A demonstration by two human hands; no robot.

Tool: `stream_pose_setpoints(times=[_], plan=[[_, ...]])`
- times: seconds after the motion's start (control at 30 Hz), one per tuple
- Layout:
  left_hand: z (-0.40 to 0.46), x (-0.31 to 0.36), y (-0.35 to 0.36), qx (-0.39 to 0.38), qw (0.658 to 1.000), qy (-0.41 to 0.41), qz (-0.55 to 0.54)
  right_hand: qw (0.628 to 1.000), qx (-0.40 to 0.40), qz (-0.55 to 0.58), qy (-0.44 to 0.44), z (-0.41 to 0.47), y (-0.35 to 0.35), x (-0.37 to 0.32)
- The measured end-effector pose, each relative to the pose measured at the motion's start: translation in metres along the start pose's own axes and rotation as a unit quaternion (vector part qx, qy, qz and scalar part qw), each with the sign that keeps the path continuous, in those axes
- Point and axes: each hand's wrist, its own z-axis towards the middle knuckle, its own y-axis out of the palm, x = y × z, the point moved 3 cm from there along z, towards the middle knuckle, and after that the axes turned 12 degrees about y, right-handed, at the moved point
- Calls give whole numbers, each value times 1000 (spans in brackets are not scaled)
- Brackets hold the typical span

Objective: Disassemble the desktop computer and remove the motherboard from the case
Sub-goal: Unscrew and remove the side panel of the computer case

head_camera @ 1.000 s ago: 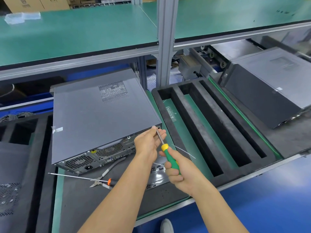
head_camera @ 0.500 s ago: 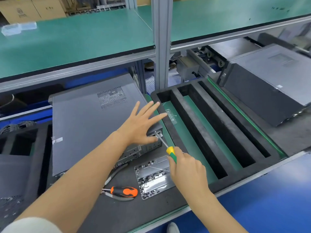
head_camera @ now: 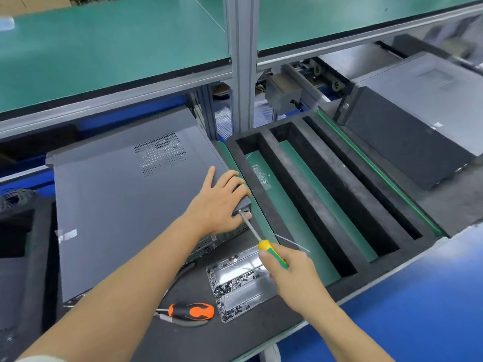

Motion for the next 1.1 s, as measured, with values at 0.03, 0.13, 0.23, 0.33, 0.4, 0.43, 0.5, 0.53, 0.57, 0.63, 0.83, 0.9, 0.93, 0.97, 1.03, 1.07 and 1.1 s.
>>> stream_pose_setpoints(times=[0.03,0.13,0.23,0.33,0.4,0.43,0.5,0.53,0.57,0.63,0.83,0.9,0.93,0.97,1.03,1.07,1.1], plan=[[0,0,0,0,1000,-2,-2,999,-22,30,14,1,0,1],[1,1,-1,9,1000,0,-8,983,-89,129,98,4,0,3],[1,2,-1,3,1000,-1,-14,963,-136,170,157,5,-3,2],[1,1,-2,-2,1000,-4,-18,931,-207,224,203,8,1,5],[1,1,-3,3,1000,-2,-26,880,-263,318,235,4,10,8],[1,0,-3,3,1000,-2,-29,840,-289,386,249,1,15,11],[0,0,-3,3,1000,-4,-30,735,-351,521,257,-5,21,14],[0,-1,-2,4,1000,-5,-28,681,-379,572,254,-8,22,15],[0,-1,-2,4,1000,-5,-28,638,-404,605,252,-10,23,14],[0,0,-1,4,1000,-5,-30,615,-429,610,253,-10,24,13],[1,0,0,-4,1000,-6,-21,904,-216,293,224,0,6,4],[1,0,1,-4,1000,-5,-20,991,-74,57,99,-1,-7,-4],[1,0,1,-5,1000,-6,-20,996,1,-78,34,-2,-11,-7],[1,0,1,-6,1000,-5,-21,979,71,-190,-10,-3,-13,-9],[1,-1,1,-4,1000,-3,-23,927,161,-337,-47,-7,-11,-15],[1,-1,1,-2,1000,-3,-24,924,167,-340,-49,-8,-7,-15],[0,0,0,2,1000,-3,-26,951,139,-273,-36,-9,-5,-14]])
